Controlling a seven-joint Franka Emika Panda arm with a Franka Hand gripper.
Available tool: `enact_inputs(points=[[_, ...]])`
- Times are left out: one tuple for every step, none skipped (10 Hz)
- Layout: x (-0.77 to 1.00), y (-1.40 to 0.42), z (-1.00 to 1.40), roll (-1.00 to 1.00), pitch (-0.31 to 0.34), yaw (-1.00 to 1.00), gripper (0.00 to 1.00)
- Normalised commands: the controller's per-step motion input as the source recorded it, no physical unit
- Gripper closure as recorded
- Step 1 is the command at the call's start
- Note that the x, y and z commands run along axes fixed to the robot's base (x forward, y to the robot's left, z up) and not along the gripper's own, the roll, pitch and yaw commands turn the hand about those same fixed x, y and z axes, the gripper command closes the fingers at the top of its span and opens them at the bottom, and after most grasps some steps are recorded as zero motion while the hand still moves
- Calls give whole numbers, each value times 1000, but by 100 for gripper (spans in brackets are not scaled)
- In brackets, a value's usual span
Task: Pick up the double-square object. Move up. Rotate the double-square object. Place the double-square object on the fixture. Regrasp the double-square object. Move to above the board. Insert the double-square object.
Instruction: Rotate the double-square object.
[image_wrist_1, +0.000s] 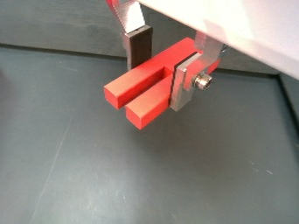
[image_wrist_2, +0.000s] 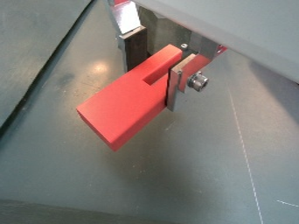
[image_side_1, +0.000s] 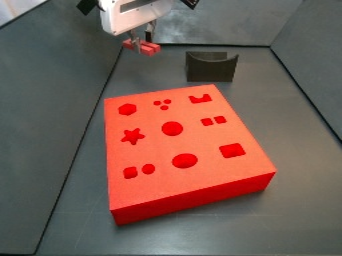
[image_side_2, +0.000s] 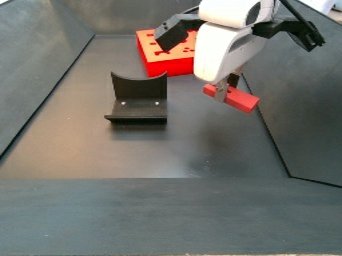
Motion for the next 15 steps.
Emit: enact_inputs(points=[[355, 324, 671, 5, 11, -11, 100], [230, 210, 540, -15, 60, -23, 100], [163, 144, 447, -20, 68, -25, 100], [71, 81, 249, -17, 69, -23, 100], [0, 0, 0, 0, 0, -1000, 100], [3, -4, -67, 0, -1, -1000, 100], [9, -2, -58, 0, -1, -1000, 100], [13, 4, -41, 0, -1, -1000, 100], [12, 9, -40, 0, -1, -1000, 100], [12, 13, -35, 0, -1, -1000, 100], [13, 14, -33, 0, -2, -1000, 100], [13, 14, -32, 0, -2, -1000, 100], [13, 15, -31, 0, -2, -1000, 100], [13, 17, -30, 0, -2, -1000, 100], [13, 17, -30, 0, -2, -1000, 100]])
